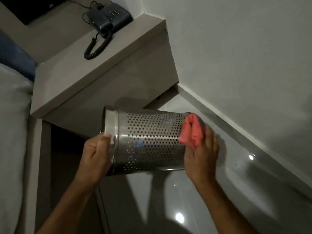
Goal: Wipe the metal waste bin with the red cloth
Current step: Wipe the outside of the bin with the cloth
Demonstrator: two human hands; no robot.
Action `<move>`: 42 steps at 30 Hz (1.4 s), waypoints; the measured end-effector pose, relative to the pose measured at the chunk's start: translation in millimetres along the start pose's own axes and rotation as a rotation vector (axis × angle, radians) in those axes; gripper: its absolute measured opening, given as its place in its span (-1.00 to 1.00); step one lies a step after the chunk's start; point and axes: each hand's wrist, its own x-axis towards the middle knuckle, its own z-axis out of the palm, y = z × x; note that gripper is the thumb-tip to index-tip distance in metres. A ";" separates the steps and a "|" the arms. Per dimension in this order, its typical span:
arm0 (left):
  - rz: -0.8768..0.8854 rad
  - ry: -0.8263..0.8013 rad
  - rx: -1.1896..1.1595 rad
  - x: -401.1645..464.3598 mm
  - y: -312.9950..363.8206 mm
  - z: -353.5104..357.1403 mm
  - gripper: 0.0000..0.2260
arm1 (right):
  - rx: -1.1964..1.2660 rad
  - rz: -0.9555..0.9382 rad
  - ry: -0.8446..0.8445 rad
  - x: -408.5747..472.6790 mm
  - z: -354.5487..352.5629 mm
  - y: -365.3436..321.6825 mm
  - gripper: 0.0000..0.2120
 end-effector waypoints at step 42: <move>0.256 -0.034 0.124 -20.7 -8.7 3.6 -0.65 | 0.014 -0.163 -0.004 26.7 -3.9 1.8 -0.44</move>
